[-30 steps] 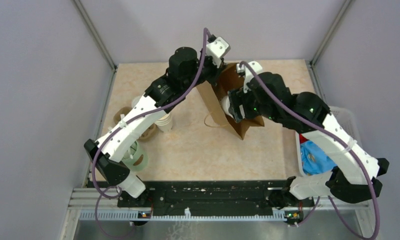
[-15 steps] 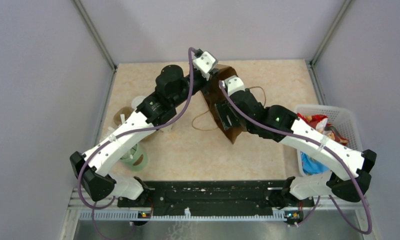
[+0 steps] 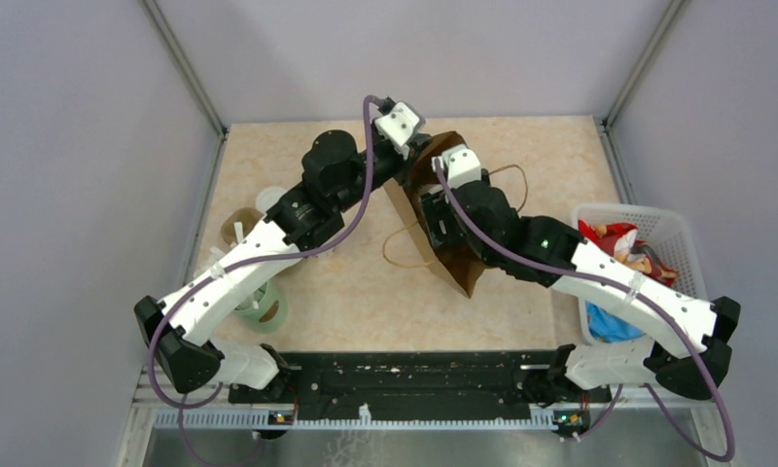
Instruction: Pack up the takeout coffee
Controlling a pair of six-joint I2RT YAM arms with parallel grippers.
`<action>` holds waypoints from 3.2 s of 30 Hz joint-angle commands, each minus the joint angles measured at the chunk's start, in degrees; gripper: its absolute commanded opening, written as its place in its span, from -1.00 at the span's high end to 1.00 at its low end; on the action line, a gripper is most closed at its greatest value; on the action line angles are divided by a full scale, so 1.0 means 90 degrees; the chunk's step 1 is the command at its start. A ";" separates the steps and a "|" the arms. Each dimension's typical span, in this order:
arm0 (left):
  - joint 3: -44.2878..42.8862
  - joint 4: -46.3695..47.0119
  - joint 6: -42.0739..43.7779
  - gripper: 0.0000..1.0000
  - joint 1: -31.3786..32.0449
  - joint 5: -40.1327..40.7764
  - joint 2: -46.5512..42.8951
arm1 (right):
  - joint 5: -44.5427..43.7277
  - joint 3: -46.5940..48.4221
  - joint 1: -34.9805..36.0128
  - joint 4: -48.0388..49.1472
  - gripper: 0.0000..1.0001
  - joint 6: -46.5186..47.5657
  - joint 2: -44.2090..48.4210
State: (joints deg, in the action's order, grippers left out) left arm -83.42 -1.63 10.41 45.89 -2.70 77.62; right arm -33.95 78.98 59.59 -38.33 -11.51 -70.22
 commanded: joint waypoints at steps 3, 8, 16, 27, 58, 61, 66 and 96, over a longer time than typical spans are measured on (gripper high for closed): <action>0.0109 0.0782 -0.0072 1.00 0.0038 -0.0071 -0.0326 | -0.0094 -0.0456 0.0067 0.0580 -0.10 0.0098 0.0269; 0.0137 0.0786 -0.0152 1.00 0.0058 -0.0103 -0.0341 | -0.0131 -0.0716 0.0065 0.0619 -0.10 -0.0018 0.0245; -0.0336 -0.0069 -0.0192 1.00 0.0192 0.0590 -0.0092 | -0.0079 -0.0916 0.0066 0.0767 -0.10 -0.0289 0.0328; 0.0111 0.0102 -0.0271 1.00 0.0253 0.0024 -0.0564 | 0.0116 -0.1337 0.0068 0.1053 -0.10 -0.0566 0.0388; 0.0992 0.1516 -0.0609 1.00 0.0350 -0.0265 -0.0604 | -0.0452 -0.1616 0.0078 0.1155 -0.05 -0.0928 -0.0376; 0.1002 0.1479 -0.0629 1.00 0.0350 -0.0243 -0.0633 | -0.0440 -0.1679 0.0078 0.1176 -0.05 -0.0941 -0.0390; 0.0982 0.1440 -0.0592 1.00 0.0350 -0.0197 -0.0646 | -0.0432 -0.1803 0.0078 0.1264 -0.05 -0.0917 -0.0361; 0.1468 0.1398 -0.0801 1.00 0.0350 -0.0189 -0.1024 | -0.0422 -0.1974 0.0078 0.2001 -0.04 -0.0794 -0.0834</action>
State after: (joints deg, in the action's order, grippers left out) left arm -71.40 7.14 4.40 48.77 -3.77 70.48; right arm -36.49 58.50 59.75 -22.35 -19.09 -76.66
